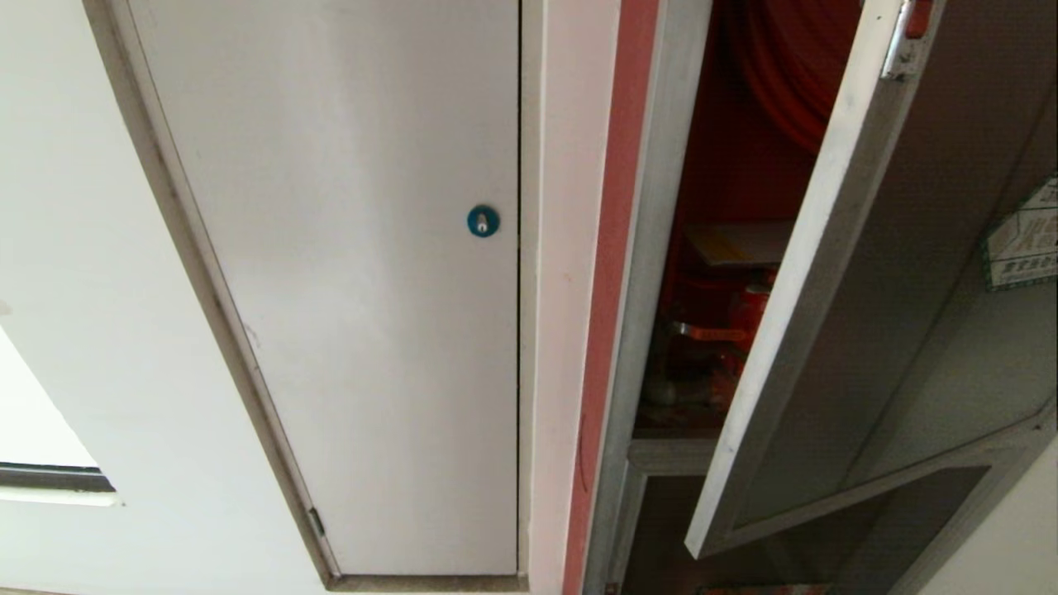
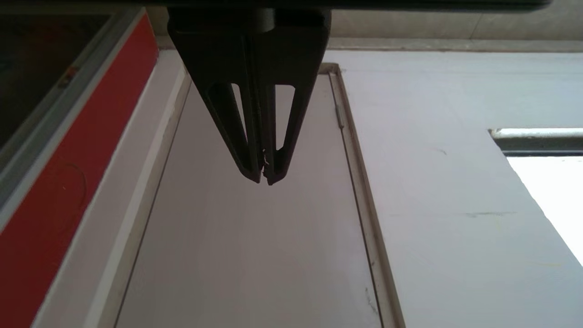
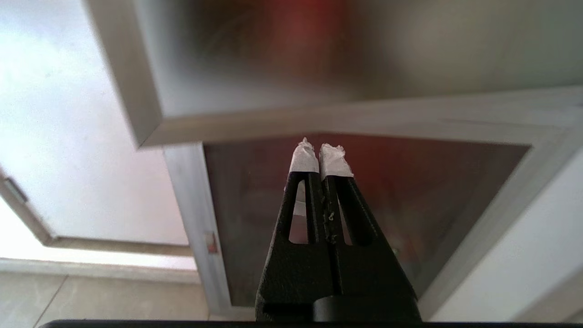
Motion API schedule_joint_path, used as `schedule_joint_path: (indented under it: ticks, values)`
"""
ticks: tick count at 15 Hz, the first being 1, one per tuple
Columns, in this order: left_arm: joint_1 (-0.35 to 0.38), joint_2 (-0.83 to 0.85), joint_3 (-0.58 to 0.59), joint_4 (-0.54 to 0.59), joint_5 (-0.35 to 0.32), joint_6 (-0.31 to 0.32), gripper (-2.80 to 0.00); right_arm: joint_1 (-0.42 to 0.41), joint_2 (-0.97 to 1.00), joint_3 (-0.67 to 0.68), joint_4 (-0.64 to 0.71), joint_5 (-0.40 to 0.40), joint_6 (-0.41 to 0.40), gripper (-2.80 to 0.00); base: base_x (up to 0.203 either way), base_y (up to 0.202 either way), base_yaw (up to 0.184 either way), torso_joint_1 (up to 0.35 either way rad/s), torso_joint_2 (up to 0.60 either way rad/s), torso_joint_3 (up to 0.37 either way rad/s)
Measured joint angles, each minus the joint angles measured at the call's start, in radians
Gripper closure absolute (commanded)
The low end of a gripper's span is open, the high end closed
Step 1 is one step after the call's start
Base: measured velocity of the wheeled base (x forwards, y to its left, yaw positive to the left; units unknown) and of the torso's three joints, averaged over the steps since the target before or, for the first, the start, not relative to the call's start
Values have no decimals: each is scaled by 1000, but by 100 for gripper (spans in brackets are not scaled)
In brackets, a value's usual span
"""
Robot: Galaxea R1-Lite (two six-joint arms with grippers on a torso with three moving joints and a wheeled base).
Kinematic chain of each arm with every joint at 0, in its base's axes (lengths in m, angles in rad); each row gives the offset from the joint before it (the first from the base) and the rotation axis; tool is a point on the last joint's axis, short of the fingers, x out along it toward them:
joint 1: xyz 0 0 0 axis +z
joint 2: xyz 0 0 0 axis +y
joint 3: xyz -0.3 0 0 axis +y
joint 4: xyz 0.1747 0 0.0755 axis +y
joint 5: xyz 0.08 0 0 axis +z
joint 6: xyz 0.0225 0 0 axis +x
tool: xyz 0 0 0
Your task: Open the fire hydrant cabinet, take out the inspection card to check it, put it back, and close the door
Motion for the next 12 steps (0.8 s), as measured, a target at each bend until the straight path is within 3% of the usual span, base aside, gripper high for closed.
schedule_joint_path:
  ticks: [4,12]
  values:
    - [0,0,0,0,1,-3,0,0,0,0,0,1,0,0,154,0,-1,7,5,4]
    - [0,0,0,0,1,-3,0,0,0,0,0,0,0,0,0,0,0,0,0,0]
